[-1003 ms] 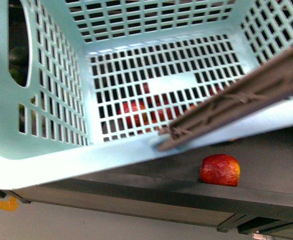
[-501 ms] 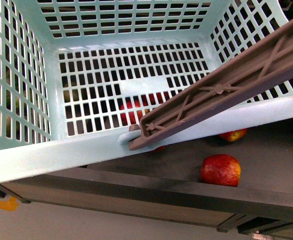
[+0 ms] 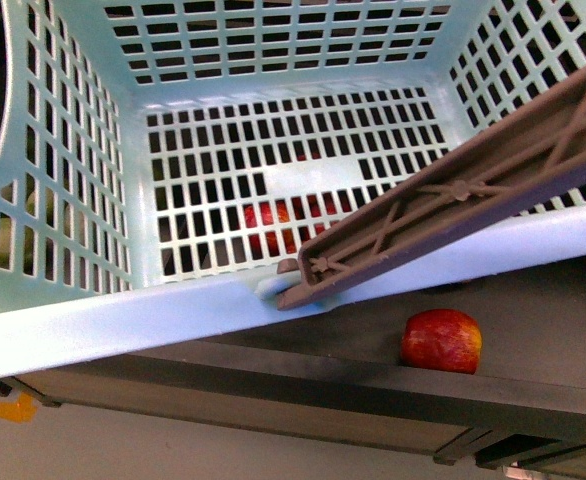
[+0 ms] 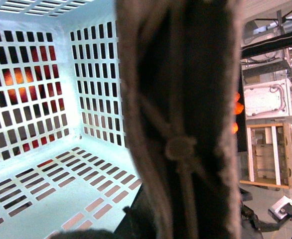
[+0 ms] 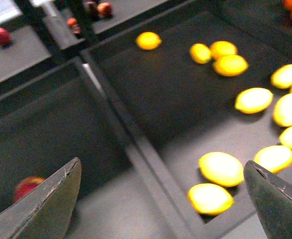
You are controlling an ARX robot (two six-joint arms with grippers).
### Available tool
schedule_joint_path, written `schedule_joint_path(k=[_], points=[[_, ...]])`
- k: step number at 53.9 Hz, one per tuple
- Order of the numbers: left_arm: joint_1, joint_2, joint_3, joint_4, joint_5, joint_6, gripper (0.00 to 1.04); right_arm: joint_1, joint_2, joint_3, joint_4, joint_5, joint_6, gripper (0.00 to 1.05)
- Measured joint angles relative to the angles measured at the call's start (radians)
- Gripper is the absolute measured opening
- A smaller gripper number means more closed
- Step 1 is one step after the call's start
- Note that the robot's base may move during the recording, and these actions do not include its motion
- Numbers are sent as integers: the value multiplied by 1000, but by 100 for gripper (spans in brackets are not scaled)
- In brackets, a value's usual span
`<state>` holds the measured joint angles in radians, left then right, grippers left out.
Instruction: Pick lemon and mango into basket
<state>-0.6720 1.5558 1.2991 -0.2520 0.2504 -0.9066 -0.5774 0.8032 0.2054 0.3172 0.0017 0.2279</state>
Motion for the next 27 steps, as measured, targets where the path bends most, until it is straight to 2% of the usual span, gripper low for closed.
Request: schedule_joint_path(k=[6,11,16,27], points=[[1,0,0,0,-11,2,5,-84,297,71,154,-10,-12,96],[1,0,0,0,-8,2,5,-127,539,168,173,-10,-11,96],[1,0,0,0,1,2,5,-159,814,309,131,6,19,96],[1,0,0,0,5,2,5,-170,1085,504,36,41,120,96]])
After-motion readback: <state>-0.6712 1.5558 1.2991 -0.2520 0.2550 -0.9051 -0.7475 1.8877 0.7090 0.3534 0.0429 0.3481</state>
